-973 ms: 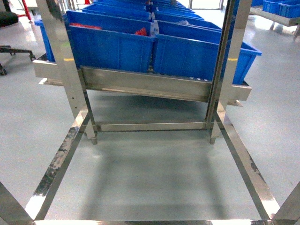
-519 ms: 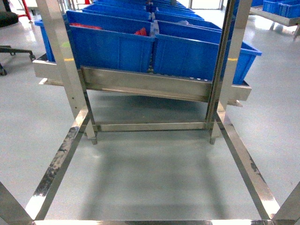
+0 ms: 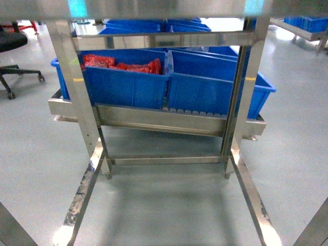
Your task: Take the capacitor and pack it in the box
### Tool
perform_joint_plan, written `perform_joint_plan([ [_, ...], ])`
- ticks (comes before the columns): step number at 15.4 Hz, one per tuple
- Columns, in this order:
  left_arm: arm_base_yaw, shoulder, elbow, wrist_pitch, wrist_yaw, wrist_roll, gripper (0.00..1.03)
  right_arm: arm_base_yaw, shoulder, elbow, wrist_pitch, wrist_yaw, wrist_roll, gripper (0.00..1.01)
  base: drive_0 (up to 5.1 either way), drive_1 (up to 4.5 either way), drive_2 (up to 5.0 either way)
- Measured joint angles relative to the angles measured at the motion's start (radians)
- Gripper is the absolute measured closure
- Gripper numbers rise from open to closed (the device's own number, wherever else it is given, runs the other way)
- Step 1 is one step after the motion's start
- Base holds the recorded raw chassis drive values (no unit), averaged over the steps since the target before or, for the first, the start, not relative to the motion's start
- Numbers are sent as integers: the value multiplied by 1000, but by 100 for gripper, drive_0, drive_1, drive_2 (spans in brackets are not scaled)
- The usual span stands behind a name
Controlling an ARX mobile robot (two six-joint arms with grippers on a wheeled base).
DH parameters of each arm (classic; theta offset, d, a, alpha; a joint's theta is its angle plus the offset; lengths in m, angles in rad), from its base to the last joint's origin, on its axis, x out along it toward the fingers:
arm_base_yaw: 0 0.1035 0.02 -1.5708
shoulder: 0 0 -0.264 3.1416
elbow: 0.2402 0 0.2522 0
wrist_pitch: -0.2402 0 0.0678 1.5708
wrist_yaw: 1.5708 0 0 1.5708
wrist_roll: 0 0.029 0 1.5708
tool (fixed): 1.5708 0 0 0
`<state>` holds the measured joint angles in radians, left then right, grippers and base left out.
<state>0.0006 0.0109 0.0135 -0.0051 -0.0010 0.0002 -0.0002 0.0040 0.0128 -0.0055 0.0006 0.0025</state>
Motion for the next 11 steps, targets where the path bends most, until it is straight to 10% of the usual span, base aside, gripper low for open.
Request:
perform_joint_plan([
  [11, 0, 0, 0, 1, 0, 0, 5, 0, 0, 0, 0, 0, -1, 3, 0, 0, 0],
])
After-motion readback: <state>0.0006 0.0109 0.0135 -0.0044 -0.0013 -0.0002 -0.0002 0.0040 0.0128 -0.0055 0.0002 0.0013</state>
